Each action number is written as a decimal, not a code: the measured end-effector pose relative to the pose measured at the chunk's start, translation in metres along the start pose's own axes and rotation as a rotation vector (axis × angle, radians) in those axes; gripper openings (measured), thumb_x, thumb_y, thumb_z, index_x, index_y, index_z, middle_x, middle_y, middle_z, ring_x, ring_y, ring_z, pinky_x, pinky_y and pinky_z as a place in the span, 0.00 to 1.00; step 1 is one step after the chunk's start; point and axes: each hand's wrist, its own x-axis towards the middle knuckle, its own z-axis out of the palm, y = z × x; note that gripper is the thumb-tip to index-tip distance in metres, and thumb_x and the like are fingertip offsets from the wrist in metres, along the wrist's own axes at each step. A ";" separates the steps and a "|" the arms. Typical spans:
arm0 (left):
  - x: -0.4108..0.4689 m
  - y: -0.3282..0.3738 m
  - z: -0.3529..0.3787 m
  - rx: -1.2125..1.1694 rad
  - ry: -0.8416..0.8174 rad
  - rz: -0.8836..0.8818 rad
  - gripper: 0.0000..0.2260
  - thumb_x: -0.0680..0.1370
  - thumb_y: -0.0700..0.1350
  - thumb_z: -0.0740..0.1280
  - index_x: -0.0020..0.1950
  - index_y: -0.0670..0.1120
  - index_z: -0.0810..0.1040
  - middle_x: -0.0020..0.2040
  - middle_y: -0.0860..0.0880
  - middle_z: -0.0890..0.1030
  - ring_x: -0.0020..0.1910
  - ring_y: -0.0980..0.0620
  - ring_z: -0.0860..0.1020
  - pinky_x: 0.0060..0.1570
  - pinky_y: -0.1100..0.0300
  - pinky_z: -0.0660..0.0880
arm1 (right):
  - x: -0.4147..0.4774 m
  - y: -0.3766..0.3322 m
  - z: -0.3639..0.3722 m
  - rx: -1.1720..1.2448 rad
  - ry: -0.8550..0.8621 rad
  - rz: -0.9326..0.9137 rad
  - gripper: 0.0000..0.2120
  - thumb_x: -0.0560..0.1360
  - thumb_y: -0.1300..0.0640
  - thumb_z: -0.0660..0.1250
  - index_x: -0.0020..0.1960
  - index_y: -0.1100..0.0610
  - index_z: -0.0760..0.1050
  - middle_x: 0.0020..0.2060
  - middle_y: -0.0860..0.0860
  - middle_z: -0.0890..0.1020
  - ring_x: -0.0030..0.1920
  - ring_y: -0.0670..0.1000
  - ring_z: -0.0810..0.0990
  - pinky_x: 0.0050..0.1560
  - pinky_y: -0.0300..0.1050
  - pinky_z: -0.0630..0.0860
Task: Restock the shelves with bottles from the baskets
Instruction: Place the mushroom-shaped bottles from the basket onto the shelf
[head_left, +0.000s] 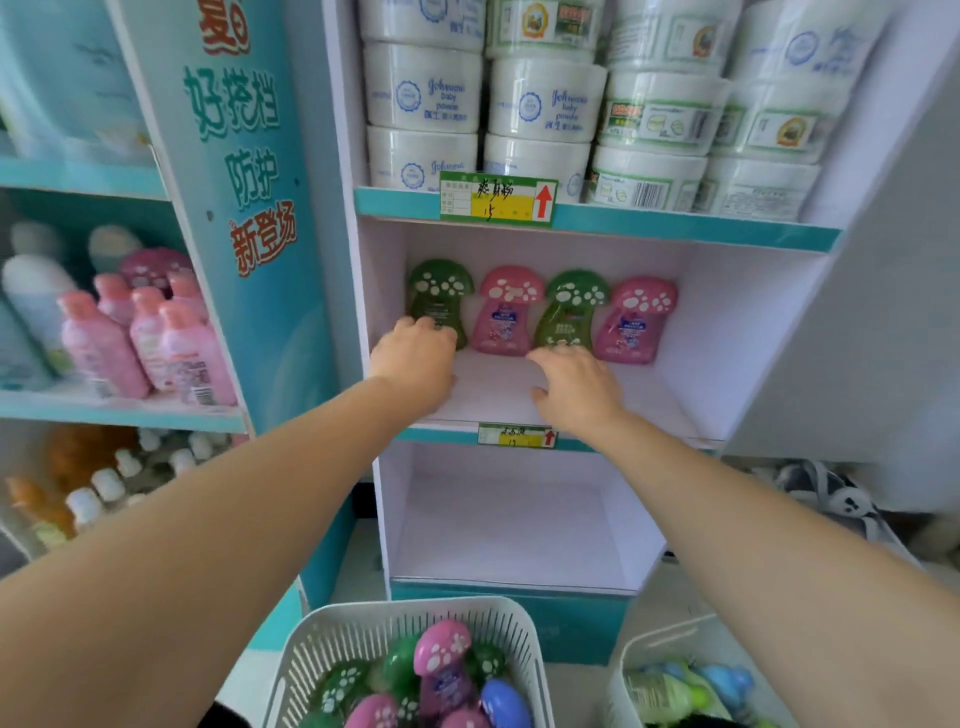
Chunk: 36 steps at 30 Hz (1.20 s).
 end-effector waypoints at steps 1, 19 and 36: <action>-0.009 0.001 -0.001 -0.002 0.012 0.008 0.18 0.77 0.49 0.66 0.64 0.45 0.72 0.58 0.44 0.75 0.58 0.44 0.72 0.55 0.50 0.73 | -0.008 -0.002 -0.002 0.000 0.000 0.000 0.18 0.76 0.55 0.64 0.65 0.55 0.72 0.59 0.54 0.78 0.59 0.56 0.74 0.54 0.49 0.73; -0.155 -0.026 0.102 -0.067 -0.171 -0.023 0.15 0.79 0.52 0.63 0.62 0.45 0.75 0.56 0.47 0.77 0.57 0.46 0.73 0.52 0.52 0.75 | -0.139 -0.042 0.073 0.082 -0.128 -0.027 0.18 0.77 0.58 0.61 0.67 0.53 0.72 0.61 0.51 0.76 0.63 0.53 0.70 0.57 0.48 0.72; -0.225 -0.042 0.274 -0.116 -0.695 -0.146 0.15 0.76 0.48 0.65 0.62 0.47 0.75 0.56 0.47 0.78 0.58 0.47 0.74 0.58 0.51 0.76 | -0.182 -0.066 0.244 0.199 -0.593 -0.004 0.19 0.75 0.56 0.66 0.66 0.55 0.72 0.61 0.52 0.76 0.64 0.54 0.71 0.63 0.50 0.71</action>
